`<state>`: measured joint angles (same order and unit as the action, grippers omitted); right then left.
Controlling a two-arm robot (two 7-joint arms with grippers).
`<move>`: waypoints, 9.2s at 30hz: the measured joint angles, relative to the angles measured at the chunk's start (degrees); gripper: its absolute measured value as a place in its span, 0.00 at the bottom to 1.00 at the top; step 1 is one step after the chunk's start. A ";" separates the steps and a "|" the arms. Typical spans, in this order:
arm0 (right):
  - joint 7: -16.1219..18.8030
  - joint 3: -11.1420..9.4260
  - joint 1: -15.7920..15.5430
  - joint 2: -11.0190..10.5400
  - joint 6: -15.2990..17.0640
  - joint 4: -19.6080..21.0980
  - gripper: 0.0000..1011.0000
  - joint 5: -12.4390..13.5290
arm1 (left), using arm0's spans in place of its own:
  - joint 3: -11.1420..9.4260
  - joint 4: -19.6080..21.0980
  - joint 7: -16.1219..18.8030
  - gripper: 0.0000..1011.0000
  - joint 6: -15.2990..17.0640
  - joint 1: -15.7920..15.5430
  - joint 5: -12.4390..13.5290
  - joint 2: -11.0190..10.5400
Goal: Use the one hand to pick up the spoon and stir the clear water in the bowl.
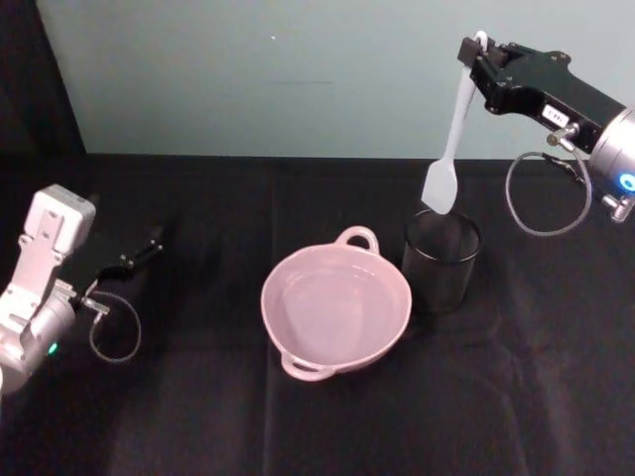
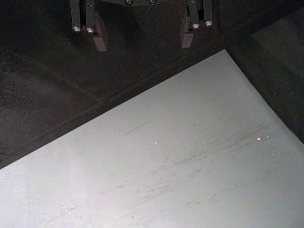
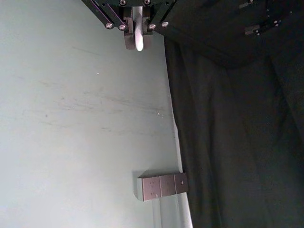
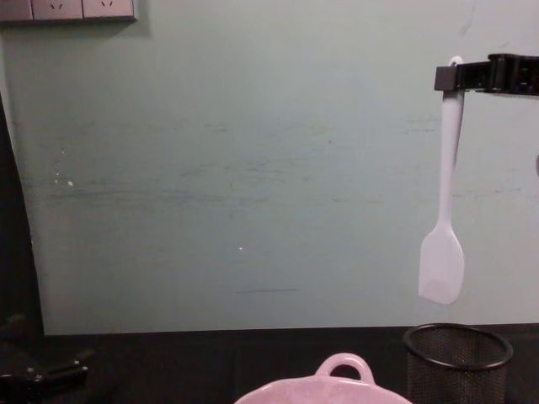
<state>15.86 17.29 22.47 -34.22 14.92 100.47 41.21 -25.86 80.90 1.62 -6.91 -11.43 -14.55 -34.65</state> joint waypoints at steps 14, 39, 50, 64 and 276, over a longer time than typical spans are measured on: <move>0.04 -0.09 -0.08 0.07 -0.24 -0.08 0.11 0.05 | 0.00 0.00 0.00 1.00 0.00 0.00 0.00 0.00; 4.37 11.61 3.34 7.84 -2.44 -4.18 0.11 -7.15 | 0.00 0.00 0.00 1.00 0.00 0.00 0.00 0.00; 5.41 13.25 0.25 8.91 -6.63 -6.08 0.11 -11.99 | 0.00 0.00 0.00 1.00 0.00 0.00 0.00 0.00; 6.52 13.05 -2.05 11.06 -9.38 -9.55 0.11 -14.81 | 0.00 0.00 0.00 1.00 0.00 0.00 0.00 0.00; 5.92 9.84 -7.73 19.01 -7.58 -6.11 0.11 -26.57 | 0.00 0.00 0.00 1.00 0.00 0.00 0.00 0.00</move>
<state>21.78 27.13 14.74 -15.22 7.35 94.36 14.64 -25.86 80.90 1.62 -6.91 -11.43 -14.55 -34.65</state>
